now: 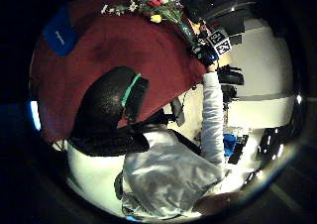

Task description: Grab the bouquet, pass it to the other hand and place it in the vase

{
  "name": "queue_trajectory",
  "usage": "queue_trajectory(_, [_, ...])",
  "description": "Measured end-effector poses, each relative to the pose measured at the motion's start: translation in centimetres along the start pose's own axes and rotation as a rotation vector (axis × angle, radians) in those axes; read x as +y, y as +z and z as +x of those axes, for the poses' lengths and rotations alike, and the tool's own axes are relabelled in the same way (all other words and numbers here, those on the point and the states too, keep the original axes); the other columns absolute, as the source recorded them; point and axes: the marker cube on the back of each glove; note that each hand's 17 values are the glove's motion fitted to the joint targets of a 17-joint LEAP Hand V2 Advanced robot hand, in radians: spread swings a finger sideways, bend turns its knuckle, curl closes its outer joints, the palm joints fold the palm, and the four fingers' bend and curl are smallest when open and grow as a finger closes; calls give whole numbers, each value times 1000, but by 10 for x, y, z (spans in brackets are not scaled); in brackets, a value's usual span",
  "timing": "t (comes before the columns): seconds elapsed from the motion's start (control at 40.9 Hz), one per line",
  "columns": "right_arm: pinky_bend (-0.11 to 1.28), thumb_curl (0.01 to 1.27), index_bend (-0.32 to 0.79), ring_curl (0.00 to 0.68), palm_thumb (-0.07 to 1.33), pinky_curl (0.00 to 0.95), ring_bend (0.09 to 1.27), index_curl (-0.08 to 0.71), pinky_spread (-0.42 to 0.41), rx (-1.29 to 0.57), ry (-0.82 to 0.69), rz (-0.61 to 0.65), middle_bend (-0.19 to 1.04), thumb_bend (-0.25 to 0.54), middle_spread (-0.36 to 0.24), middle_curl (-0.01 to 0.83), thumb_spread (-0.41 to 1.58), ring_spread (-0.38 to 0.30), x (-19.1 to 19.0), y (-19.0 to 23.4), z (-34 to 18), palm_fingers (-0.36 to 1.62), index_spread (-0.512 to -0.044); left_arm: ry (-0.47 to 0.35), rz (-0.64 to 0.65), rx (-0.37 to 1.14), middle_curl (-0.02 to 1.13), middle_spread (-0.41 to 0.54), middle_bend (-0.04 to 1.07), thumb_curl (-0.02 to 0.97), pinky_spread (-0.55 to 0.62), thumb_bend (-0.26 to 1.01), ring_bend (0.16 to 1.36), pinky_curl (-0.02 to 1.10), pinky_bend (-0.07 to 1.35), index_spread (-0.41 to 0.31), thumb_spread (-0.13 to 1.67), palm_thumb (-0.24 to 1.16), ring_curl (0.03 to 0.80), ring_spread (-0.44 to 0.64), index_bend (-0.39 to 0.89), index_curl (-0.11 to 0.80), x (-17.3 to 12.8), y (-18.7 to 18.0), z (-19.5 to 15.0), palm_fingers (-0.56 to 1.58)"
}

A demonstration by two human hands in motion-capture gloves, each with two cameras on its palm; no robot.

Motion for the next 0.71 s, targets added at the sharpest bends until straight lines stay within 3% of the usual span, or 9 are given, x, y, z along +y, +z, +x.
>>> queue_trajectory(0.122, [562,417,110,467,1052,382,721,323,-228,-67,-12,326,481,88,-184,519,1150,-202,11,-15,-3,1447,-245,3,-43,2,335,148,179,295,319,-22,514,344,256,8,1103,346,286,272,158,314,-1,4,-4,381])
queue_trajectory(0.147, [568,421,95,467,1067,385,725,317,-235,-91,-18,416,489,95,-186,522,1157,-205,6,-15,-5,1381,-244,7,-61,3,335,148,180,295,318,-22,515,344,255,8,1103,346,286,272,153,314,0,4,-5,379])
queue_trajectory(0.171, [565,389,214,480,952,391,751,350,-234,-113,-20,497,559,10,-188,548,1114,-202,0,-13,-7,1557,-240,13,-80,2,334,148,176,295,314,-22,514,346,261,7,1103,346,287,266,154,315,1,4,-4,385])
queue_trajectory(0.244, [582,380,272,505,916,413,805,381,-237,-187,-29,623,624,-24,-189,572,1075,-203,-10,-9,-12,1548,-236,31,-115,1,333,148,175,296,311,-24,514,346,261,6,1104,340,288,263,152,315,3,3,-3,386])
queue_trajectory(0.269, [579,383,339,510,916,417,812,405,-234,-219,-38,629,642,-28,-188,579,1043,-201,-11,-9,-14,1586,-233,37,-116,0,333,148,175,297,310,-23,514,346,261,5,1104,340,288,262,152,316,3,3,-2,386])
queue_trajectory(0.366, [620,390,418,531,924,443,852,445,-235,-332,-76,628,694,-24,-187,599,1003,-197,-8,-13,-22,1545,-227,54,-113,5,333,147,175,297,308,-22,514,347,261,2,1105,340,289,260,152,317,2,-1,2,386])
queue_trajectory(0.44, [647,408,453,543,946,461,884,471,-232,-424,-103,622,731,-14,-183,613,966,-196,-3,-20,-31,1515,-222,69,-113,28,332,147,175,297,307,-22,514,348,261,1,1105,340,290,258,152,318,-2,-6,5,386])
queue_trajectory(0.513, [677,436,452,554,976,477,916,485,-232,-546,-103,539,757,-6,-181,621,921,-194,9,-29,-45,1477,-217,88,-112,84,332,147,176,296,306,-23,513,348,261,2,1107,335,290,258,151,318,-8,-16,8,386])
queue_trajectory(0.708, [726,511,442,571,1016,507,981,516,-229,-1020,-379,543,802,-16,-172,633,751,-191,60,-87,-117,1422,-207,119,34,547,325,173,160,302,301,-15,537,357,291,38,1101,351,299,263,118,305,-68,-81,24,345])
